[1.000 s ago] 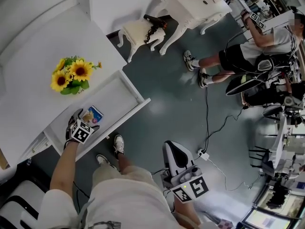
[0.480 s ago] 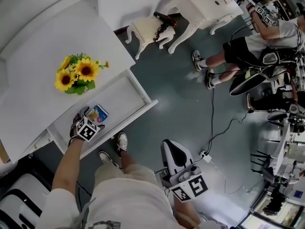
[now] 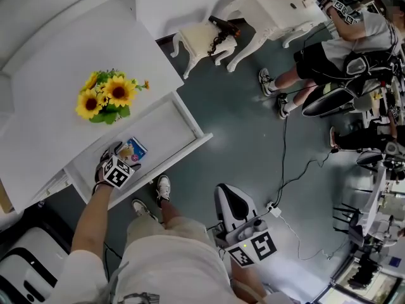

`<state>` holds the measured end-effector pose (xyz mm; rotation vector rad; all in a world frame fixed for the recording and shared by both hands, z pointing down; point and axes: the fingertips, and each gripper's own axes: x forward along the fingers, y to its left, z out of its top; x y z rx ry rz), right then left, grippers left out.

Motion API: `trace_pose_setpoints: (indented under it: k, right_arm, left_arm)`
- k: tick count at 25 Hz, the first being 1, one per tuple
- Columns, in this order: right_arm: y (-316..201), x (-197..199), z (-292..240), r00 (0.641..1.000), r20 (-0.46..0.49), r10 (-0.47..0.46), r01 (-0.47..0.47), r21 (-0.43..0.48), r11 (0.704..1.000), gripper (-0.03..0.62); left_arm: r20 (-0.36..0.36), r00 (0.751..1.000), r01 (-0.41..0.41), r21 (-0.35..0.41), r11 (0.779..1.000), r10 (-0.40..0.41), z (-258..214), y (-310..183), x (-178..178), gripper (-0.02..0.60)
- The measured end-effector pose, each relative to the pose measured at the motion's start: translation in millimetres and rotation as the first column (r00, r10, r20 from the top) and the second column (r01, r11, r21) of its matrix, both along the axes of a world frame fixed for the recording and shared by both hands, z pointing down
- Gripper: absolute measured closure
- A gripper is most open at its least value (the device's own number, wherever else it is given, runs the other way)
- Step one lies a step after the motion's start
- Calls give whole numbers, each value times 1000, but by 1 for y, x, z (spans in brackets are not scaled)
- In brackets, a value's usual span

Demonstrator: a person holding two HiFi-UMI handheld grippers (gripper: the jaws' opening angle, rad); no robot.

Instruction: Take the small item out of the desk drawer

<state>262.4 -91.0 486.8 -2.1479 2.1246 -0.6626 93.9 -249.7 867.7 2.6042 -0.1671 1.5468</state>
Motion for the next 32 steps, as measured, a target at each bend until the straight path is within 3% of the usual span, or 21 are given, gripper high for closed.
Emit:
trace_pose_setpoints:
  k: [4,12,21,27,32]
  right_arm:
    - [3,0,-5,1000,-5,5,-5,12,1000,583]
    - [16,-2,-15,1000,-19,11,-10,31,999,583]
    - [10,-28,-31,998,-6,-61,61,86,994,583]
    - [-3,-62,-42,988,-16,-155,156,128,979,583]
    - [-8,-88,-56,972,-29,-232,234,159,959,583]
  left_arm:
    - [19,1000,17,-5,1000,-17,-2,5,-1,134]
    - [34,996,84,-7,996,-84,-7,11,-7,152]
    - [-95,980,181,33,983,-177,-67,1,-14,150]
    - [-214,940,284,59,957,-266,-109,1,-36,150]
    - [-329,876,396,69,916,-354,-151,2,-64,150]
